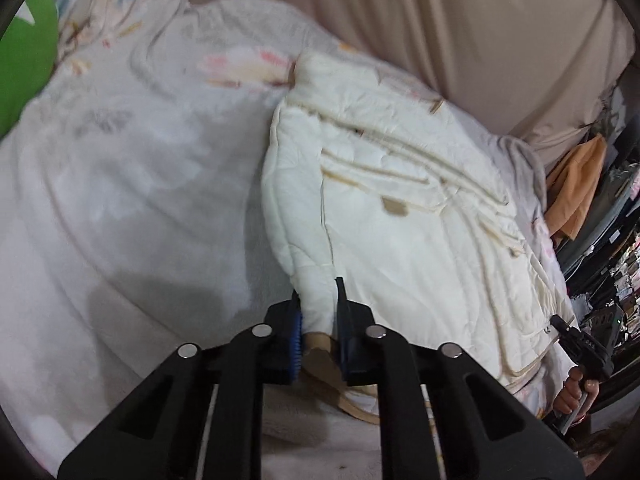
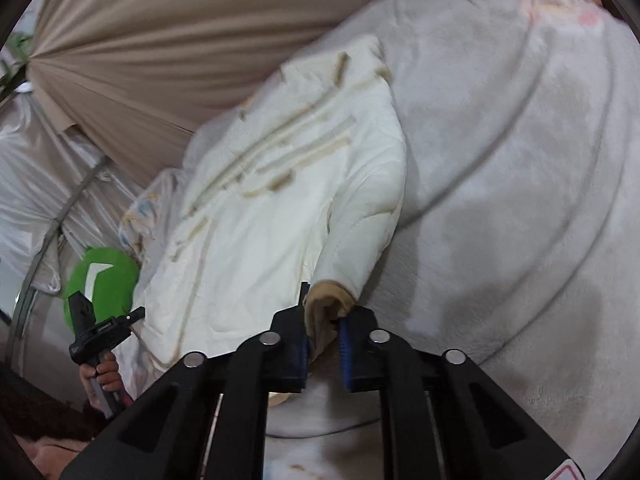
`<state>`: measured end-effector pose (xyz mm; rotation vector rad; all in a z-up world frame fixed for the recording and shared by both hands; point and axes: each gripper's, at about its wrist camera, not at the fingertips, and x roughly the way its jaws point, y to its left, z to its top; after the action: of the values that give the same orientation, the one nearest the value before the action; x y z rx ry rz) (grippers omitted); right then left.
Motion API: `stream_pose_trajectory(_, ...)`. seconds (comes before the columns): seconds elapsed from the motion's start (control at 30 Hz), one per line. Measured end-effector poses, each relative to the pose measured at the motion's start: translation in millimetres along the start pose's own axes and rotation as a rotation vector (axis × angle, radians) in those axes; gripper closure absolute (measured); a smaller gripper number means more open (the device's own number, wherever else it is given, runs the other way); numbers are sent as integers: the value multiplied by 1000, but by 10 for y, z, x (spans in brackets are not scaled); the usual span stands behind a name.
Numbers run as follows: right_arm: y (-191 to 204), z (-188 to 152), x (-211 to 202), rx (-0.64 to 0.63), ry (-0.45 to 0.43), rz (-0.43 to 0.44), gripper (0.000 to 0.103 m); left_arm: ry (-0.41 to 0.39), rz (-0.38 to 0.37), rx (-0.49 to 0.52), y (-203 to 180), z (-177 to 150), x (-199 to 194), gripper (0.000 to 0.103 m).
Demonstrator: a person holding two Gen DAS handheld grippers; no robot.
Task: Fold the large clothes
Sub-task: 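Grasp the jacket hem with the left tool while the right tool grasps the hem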
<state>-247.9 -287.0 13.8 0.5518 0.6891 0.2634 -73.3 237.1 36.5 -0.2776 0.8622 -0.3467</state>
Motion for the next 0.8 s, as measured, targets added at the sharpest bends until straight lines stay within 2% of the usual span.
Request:
stream_pose_trajectory(0.1, 254, 7, -427, -120, -105, 74, 98, -98, -80, -20, -11, 41, -421, 96)
stream_pose_trajectory(0.23, 568, 27, -982, -256, -267, 126, 98, -287, -153, -2, -171, 99, -1013, 96)
stream_pose_trajectory(0.3, 657, 108, -1145, -266, -333, 131, 98, -349, -190, 5, -257, 162, -1184, 96)
stream_pose_trajectory(0.4, 711, 341, -1207, -236, -400, 118, 98, -388, -192, 28, -407, 397, -1207, 95)
stream_pose_trajectory(0.47, 716, 576, -1104, -199, -418, 110, 98, -384, -161, 56, -527, 653, -1049, 95)
stream_pose_trajectory(0.57, 722, 1019, -744, -202, -411, 34, 98, -362, -121, 90, -625, 1030, -733, 95)
stream_pose_trajectory(0.73, 507, 1658, -29, -151, -357, -27, 98, -304, 17, 128, -737, 1682, 163, 94)
stream_pose_trajectory(0.8, 360, 1899, 323, -120, -320, -70, 98, -254, 76, 125, -709, 1877, 606, 93)
